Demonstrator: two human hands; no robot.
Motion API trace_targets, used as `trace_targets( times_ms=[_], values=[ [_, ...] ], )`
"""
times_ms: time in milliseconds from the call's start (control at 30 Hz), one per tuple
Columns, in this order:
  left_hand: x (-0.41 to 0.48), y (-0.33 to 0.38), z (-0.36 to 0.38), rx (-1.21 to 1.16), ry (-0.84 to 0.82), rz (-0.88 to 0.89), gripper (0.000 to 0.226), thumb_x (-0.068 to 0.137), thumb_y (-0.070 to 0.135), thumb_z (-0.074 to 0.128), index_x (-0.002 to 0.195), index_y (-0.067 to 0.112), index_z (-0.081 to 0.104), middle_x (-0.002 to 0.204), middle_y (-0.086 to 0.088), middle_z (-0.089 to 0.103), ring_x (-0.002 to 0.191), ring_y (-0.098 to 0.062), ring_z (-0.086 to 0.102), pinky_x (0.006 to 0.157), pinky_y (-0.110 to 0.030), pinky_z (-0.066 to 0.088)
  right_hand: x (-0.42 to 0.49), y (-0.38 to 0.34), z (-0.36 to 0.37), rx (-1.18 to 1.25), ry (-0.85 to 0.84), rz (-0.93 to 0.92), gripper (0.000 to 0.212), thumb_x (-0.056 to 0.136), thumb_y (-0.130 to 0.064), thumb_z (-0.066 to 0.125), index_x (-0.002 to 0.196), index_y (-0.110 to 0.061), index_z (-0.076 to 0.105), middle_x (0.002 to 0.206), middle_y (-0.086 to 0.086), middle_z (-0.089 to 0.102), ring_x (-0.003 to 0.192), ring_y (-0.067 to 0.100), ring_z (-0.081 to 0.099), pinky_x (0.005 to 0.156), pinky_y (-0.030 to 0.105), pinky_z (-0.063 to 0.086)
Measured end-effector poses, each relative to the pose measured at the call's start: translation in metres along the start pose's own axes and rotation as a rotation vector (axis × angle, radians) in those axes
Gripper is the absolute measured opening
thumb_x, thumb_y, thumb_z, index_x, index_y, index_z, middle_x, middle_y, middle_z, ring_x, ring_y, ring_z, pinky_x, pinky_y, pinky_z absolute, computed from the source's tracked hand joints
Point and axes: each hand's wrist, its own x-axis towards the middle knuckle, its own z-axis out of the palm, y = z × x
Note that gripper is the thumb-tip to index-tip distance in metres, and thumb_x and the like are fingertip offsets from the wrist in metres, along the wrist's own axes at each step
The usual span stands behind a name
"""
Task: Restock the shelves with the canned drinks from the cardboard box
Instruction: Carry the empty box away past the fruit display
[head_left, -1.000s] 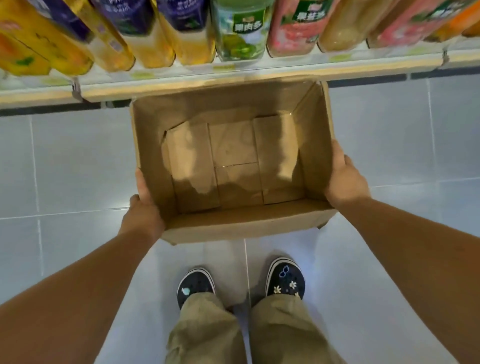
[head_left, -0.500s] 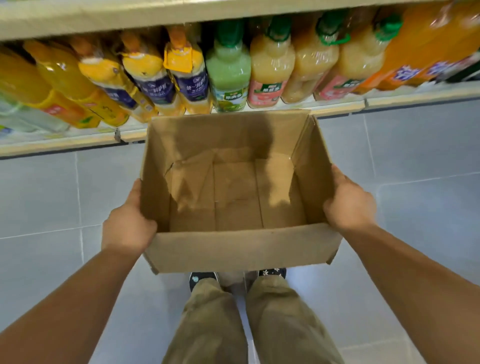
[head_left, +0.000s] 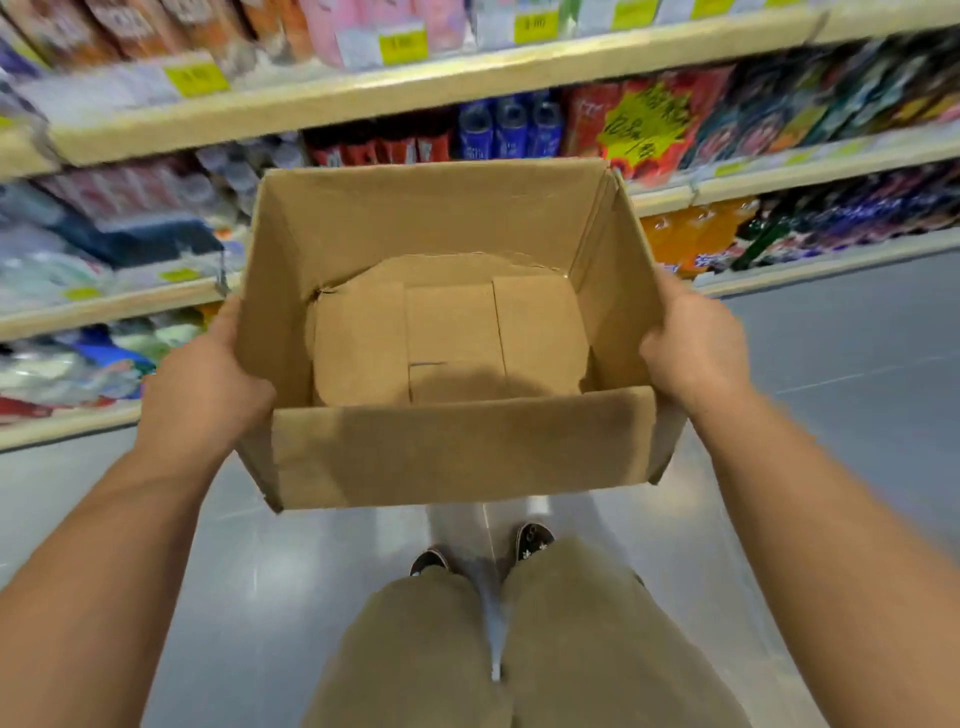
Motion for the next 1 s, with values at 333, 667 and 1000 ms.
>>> trace_targets(
  times_ms=[333,667,1000],
  values=[
    [-0.042,0.072,-0.123,-0.025,0.082,0.145,0.084,0.076,0.003,0.05,0.147,0.034,0.02,0.1,-0.013,0.062,0.065,-0.022,0.044,0.048,-0.029,0.035,-0.016,0.009,-0.149,0.049,0.197,-0.014,0.065,0.078,0.003,0.048,0.136,-0.024,0.043,0.077,0.007,0.058,0.066,0.028,0.048,0.048,0.029,0.033],
    [-0.033,0.159,-0.128,-0.058,0.119,0.352,0.08,0.077,0.002,0.052,0.147,0.031,0.023,0.113,-0.015,0.063,0.094,-0.034,0.058,0.067,-0.034,0.043,-0.039,0.056,-0.198,0.027,0.317,0.223,0.071,0.08,0.004,0.046,0.143,-0.027,0.035,0.068,0.006,0.05,0.052,0.019,0.037,0.043,0.025,0.024],
    [0.004,0.229,-0.141,0.049,0.062,0.86,0.078,0.074,0.001,0.054,0.144,0.028,0.031,0.115,-0.024,0.061,0.101,-0.04,0.058,0.07,-0.036,0.04,-0.125,0.043,-0.198,0.051,0.477,0.69,0.067,0.077,0.003,0.046,0.137,-0.027,0.042,0.099,0.021,0.065,0.085,0.039,0.056,0.063,0.034,0.039]
  ],
)
